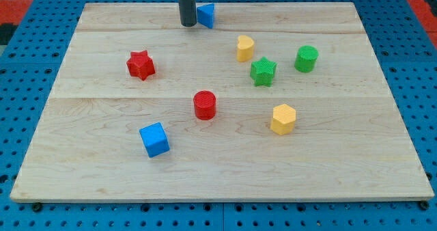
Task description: Move blue triangle to the top of green star
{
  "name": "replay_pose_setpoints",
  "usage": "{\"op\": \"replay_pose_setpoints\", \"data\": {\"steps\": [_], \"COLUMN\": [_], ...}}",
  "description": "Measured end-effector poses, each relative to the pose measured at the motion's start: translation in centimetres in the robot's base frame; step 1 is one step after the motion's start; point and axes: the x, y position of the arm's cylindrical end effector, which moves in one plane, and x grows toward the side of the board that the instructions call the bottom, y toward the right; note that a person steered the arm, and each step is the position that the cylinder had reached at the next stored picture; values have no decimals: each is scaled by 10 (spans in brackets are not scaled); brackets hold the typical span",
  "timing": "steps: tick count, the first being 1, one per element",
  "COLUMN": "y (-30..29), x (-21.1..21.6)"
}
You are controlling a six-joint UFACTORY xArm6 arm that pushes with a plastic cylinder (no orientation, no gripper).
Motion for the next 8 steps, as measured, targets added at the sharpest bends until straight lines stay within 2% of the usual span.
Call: {"op": "replay_pose_setpoints", "data": {"steps": [1,2,4,5,7,8], "y": [-10,27,137,152,84,121], "x": [-21,-23,-21,-12,29,46]}}
